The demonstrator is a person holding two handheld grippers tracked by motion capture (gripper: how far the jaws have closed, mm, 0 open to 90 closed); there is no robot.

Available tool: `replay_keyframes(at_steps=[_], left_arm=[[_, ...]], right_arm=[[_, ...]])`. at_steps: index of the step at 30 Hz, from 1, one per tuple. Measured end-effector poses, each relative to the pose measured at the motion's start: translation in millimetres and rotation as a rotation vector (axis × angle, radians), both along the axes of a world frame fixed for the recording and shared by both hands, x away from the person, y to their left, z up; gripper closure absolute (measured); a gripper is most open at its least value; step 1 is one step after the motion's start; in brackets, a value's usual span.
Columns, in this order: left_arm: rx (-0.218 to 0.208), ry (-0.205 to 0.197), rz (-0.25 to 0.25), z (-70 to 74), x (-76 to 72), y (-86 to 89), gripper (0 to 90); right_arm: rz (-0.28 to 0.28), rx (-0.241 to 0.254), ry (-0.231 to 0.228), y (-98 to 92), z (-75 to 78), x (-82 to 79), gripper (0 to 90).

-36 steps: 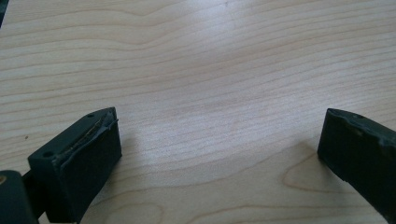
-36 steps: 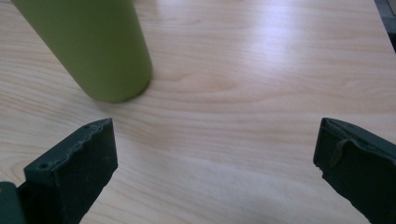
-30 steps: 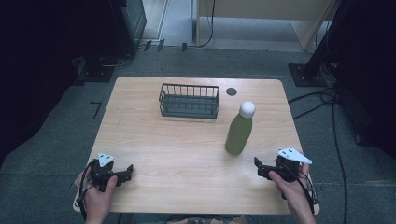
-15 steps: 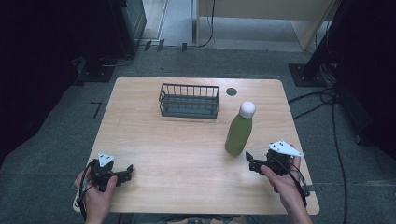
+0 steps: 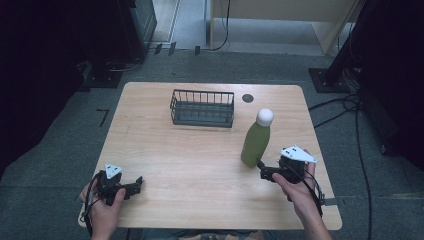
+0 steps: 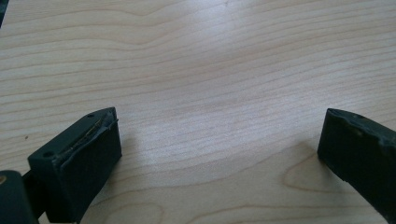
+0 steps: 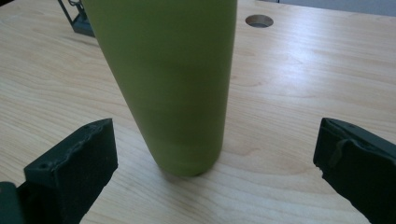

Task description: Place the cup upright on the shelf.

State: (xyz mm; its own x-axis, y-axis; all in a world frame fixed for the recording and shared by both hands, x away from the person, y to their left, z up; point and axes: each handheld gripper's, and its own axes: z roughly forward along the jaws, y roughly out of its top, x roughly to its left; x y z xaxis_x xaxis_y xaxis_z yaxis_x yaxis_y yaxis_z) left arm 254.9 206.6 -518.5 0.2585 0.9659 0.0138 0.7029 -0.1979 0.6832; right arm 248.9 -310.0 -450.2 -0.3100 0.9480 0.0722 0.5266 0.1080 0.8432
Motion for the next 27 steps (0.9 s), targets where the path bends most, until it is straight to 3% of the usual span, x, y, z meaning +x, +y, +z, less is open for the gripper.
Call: replay_keyframes(at_steps=[20,27], left_arm=[[0.0,0.0,0.0,0.0,0.0,0.0,0.0],[0.0,0.0,0.0,0.0,0.0,0.0,0.0]], right_arm=[[0.039,0.04,-0.082,25.4,10.3,17.2,0.0],[0.024,0.051,-0.117,32.0,11.0,24.8,3.7]])
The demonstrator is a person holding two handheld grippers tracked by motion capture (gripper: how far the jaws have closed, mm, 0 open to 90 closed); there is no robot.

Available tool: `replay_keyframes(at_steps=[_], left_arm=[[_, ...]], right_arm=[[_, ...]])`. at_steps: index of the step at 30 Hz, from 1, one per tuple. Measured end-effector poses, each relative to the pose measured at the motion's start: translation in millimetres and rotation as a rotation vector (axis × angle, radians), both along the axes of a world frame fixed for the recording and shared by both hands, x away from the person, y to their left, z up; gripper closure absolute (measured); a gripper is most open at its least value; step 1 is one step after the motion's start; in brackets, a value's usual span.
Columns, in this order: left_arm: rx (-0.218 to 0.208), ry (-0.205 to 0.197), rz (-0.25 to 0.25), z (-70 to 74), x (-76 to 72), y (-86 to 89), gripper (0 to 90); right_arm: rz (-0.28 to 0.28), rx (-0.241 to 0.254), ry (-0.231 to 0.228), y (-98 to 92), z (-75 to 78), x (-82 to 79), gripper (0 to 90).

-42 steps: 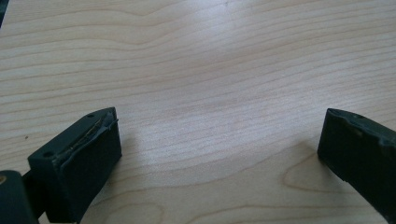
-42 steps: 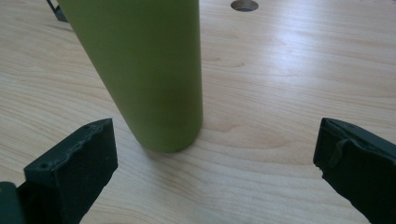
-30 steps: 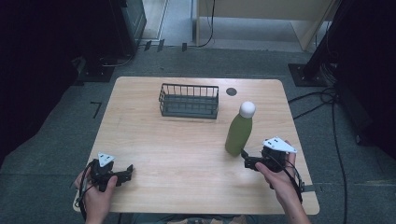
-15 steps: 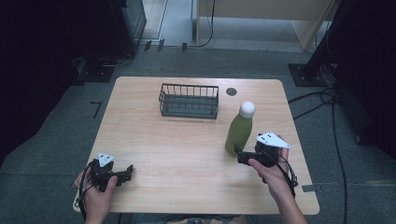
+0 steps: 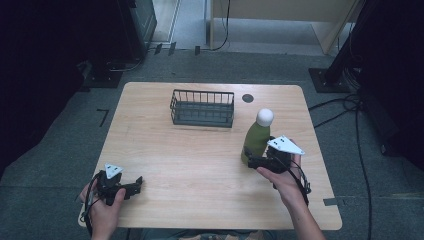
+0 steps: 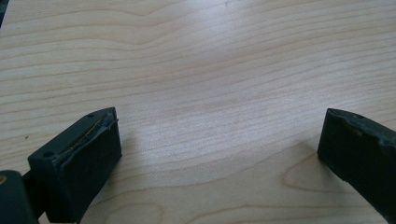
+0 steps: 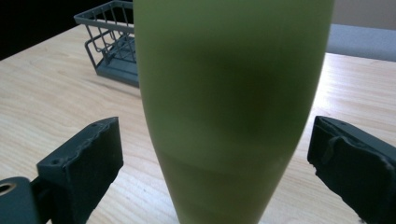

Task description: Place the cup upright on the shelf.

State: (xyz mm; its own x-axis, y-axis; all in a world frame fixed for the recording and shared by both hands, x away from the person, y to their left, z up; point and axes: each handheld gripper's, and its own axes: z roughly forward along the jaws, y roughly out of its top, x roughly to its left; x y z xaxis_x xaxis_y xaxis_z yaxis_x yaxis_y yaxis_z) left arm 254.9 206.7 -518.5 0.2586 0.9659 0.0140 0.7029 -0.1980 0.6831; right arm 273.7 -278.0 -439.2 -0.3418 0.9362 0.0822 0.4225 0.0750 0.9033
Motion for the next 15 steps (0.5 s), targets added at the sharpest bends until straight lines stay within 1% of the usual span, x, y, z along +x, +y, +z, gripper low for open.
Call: replay_keyframes(at_steps=[3,6,8,12,15], left_arm=[[0.0,0.0,0.0,0.0,0.0,0.0,0.0],[0.0,0.0,0.0,0.0,0.0,0.0,0.0],[0.0,0.0,0.0,0.0,0.0,0.0,0.0],[0.0,0.0,0.0,0.0,0.0,0.0,0.0],[0.0,0.0,0.0,0.0,0.0,0.0,0.0]], right_arm=[[-0.015,0.008,-0.017,1.5,0.4,2.5,8.6],[-0.033,0.023,-0.025,1.8,0.8,5.6,12.7],[-0.039,0.032,-0.023,2.4,0.5,7.9,13.1],[-0.042,0.031,-0.018,4.2,-1.9,12.1,14.3],[-0.052,0.03,-0.019,6.0,-4.0,13.9,18.6]])
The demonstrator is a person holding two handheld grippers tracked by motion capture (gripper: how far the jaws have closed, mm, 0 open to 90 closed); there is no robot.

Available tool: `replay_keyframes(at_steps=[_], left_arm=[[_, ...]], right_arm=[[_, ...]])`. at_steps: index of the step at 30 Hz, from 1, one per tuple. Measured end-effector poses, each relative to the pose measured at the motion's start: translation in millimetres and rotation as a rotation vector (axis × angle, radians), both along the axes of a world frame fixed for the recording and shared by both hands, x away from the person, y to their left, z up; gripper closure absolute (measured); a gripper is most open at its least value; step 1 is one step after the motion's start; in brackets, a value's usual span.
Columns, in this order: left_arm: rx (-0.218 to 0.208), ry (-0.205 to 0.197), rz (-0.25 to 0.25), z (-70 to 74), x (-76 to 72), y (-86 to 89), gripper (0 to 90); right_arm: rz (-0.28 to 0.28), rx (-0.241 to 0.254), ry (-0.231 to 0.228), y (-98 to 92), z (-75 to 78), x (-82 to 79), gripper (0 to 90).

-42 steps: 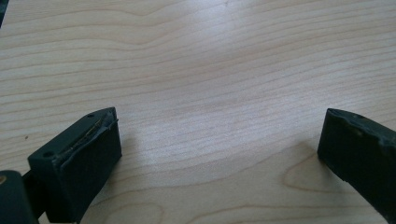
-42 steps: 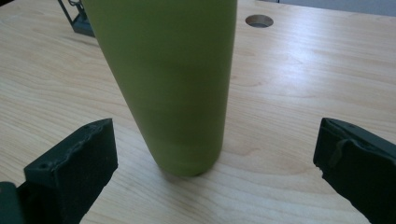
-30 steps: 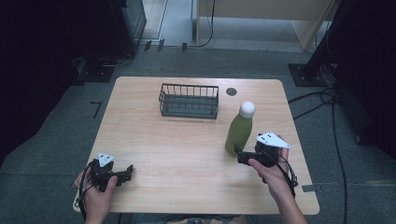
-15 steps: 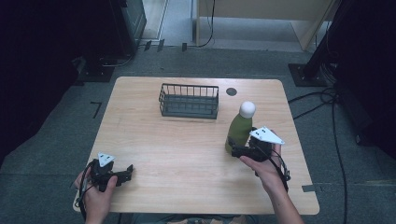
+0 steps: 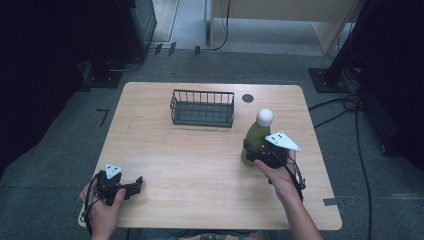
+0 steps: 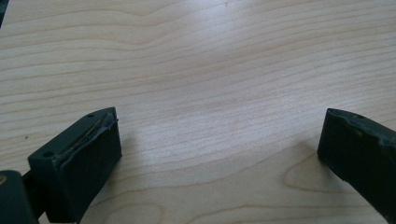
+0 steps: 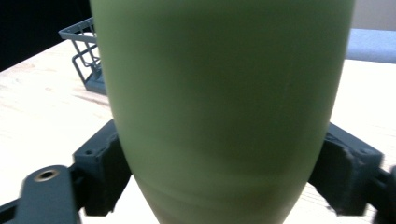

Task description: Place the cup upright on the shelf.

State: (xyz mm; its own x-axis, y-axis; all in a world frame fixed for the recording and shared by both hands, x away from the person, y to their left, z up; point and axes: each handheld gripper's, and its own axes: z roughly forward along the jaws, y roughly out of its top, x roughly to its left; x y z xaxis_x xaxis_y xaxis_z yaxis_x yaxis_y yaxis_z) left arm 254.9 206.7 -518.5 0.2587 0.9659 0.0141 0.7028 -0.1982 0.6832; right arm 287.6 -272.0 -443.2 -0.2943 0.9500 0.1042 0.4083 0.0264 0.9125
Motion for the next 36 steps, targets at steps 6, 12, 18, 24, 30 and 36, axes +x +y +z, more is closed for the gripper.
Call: replay_keyframes(at_steps=[6,12,18,24,30,36], left_arm=[[0.0,0.0,0.0,0.0,0.0,0.0,0.0],[0.0,0.0,0.0,0.0,0.0,0.0,0.0],[0.0,0.0,0.0,0.0,0.0,0.0,0.0],[-0.001,-0.001,0.001,0.0,0.0,-0.1,0.0],[0.0,-0.002,0.0,0.0,0.1,0.0,0.0],[-0.001,-0.001,0.0,0.0,0.1,0.0,0.0]], right_arm=[[-0.004,-0.01,-0.018,1.9,-0.1,-0.2,20.0],[0.003,-0.015,-0.022,3.0,0.7,0.6,20.4],[0.015,0.013,-0.029,6.9,7.8,3.4,20.5],[0.035,0.007,-0.049,16.7,20.1,7.2,20.5],[0.054,0.007,-0.064,29.1,30.4,14.4,20.5],[0.064,0.01,-0.077,40.1,40.0,25.3,20.5]])
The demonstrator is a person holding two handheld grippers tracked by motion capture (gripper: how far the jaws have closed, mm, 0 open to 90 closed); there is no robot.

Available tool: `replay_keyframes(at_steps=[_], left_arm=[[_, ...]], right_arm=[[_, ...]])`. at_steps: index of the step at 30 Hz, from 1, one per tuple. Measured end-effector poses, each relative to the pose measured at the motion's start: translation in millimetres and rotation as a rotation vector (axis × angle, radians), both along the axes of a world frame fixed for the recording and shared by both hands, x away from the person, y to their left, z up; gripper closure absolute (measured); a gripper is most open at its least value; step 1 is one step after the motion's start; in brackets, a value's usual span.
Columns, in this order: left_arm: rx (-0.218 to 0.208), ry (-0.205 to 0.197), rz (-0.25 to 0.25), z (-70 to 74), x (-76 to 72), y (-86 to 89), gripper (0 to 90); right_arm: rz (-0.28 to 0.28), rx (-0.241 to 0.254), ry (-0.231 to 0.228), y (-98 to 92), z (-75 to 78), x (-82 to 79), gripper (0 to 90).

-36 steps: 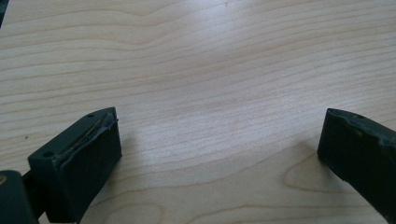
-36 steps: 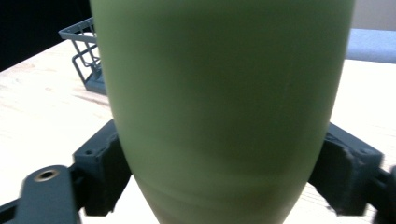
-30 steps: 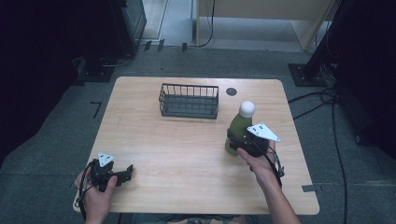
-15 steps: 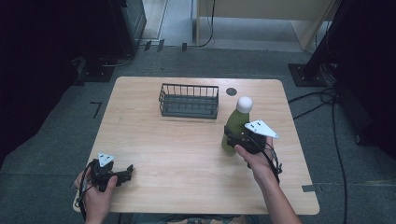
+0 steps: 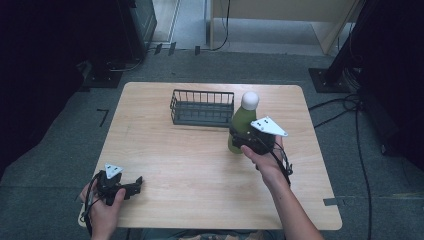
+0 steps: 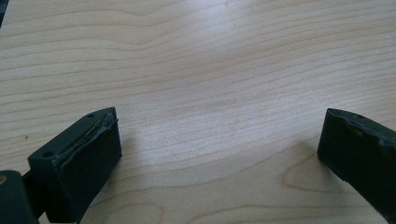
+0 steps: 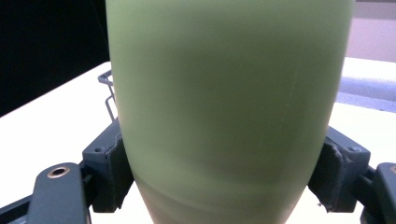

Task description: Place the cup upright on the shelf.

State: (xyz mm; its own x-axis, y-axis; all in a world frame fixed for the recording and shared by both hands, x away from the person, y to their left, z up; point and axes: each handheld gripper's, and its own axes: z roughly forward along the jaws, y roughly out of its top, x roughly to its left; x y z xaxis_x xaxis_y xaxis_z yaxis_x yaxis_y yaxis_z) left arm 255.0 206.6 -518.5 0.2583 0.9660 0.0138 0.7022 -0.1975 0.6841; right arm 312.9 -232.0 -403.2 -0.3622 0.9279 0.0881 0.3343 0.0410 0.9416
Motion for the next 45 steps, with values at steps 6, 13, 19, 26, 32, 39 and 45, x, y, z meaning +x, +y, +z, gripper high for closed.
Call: replay_keyframes(at_steps=[6,13,19,26,32,39,45], left_arm=[[0.0,-0.001,0.0,0.0,0.0,0.0,0.0],[-0.003,-0.001,0.003,-0.1,0.0,-0.3,0.0],[-0.001,0.0,0.001,0.0,0.0,-0.1,0.0],[0.0,0.001,0.001,0.1,0.0,-0.1,0.0],[-0.001,0.001,0.001,0.0,-0.1,-0.2,0.0],[-0.001,0.001,0.001,0.0,-0.1,-0.1,0.0],[-0.001,0.001,0.001,0.0,-0.1,-0.1,0.0]], right_arm=[[0.006,0.002,-0.012,8.4,10.6,10.0,20.6],[0.012,-0.002,-0.025,20.6,25.7,24.7,20.6],[0.006,-0.002,-0.033,28.7,35.6,36.2,20.6],[0.001,-0.012,-0.046,38.0,48.5,52.2,20.6],[-0.013,-0.012,-0.045,44.5,56.9,67.6,20.6],[-0.023,0.012,-0.032,51.5,64.6,85.8,20.6],[-0.048,0.023,-0.03,55.4,66.8,102.9,20.6]])
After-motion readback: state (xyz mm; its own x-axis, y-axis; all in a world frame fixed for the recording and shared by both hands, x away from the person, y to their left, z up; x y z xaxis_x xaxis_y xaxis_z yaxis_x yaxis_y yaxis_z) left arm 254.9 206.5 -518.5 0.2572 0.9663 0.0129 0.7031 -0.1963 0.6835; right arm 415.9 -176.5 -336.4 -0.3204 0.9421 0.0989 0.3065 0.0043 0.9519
